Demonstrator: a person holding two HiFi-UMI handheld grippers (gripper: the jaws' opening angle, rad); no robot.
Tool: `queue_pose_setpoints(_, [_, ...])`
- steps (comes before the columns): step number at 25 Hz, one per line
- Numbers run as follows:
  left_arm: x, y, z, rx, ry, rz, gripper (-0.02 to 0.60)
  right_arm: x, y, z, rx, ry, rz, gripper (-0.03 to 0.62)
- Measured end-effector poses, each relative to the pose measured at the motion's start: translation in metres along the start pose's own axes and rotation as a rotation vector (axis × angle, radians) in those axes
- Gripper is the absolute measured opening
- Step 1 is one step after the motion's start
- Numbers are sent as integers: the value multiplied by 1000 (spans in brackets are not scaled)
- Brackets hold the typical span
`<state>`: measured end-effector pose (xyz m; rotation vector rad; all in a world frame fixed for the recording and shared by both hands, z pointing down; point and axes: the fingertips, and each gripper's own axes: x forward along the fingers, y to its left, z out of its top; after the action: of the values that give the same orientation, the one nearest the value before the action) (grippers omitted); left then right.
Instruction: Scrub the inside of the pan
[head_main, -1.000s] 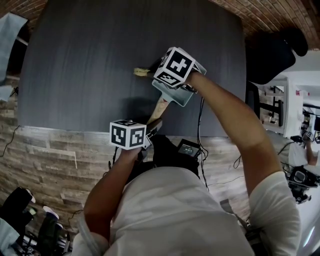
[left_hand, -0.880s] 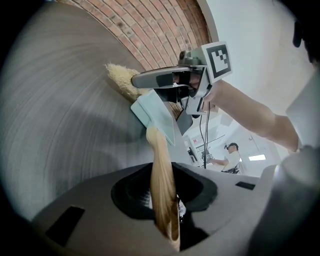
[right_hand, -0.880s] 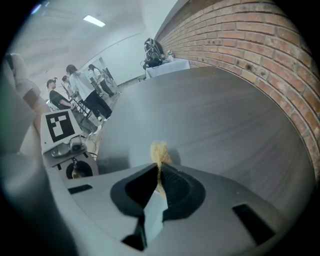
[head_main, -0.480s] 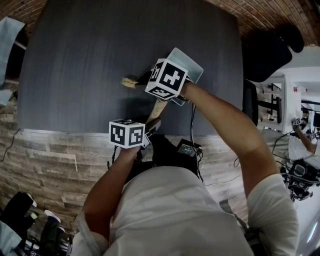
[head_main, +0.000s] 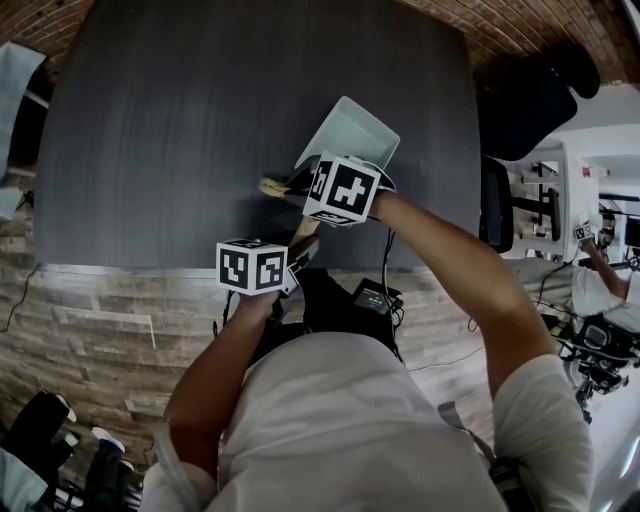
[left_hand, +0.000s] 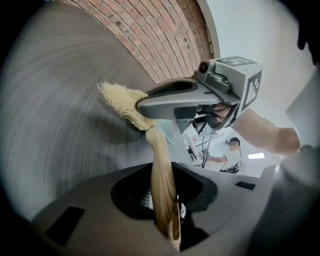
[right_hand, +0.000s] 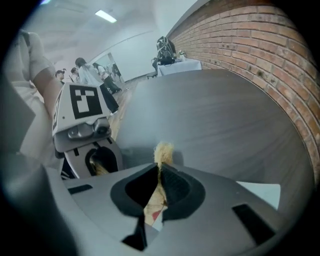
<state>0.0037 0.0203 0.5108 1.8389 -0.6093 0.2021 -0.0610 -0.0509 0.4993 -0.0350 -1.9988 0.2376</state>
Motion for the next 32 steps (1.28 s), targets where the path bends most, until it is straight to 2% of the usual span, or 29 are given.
queue_pose_setpoints(3, [0, 0, -1, -3, -1, -3, 107, 3, -1, -4, -60, 34, -37, 31])
queue_pose_setpoints(7, [0, -1, -1, -9, -6, -3, 107, 6, -8, -2, -204, 84, -111, 31])
queue_pose_setpoints(10, [-1, -1, -1, -13, -13, -1, 107, 8, -16, 2, -253, 94, -156, 31])
queue_pose_setpoints(16, [-3, -1, -1, -17, -22, 0, 107, 7, -33, 18, -243, 51, -222, 32])
queue_pose_setpoints(25, [-2, 2, 1, -35, -44, 11, 107, -16, -51, 59, -215, -89, -359, 31])
queue_pose_setpoints(28, [-2, 3, 3, -41, -59, 16, 107, -29, -54, 58, -195, -110, -383, 31])
queue_pose_setpoints(32, [-3, 7, 10, -51, -88, 32, 109, -46, -52, 36, -153, -116, -404, 31])
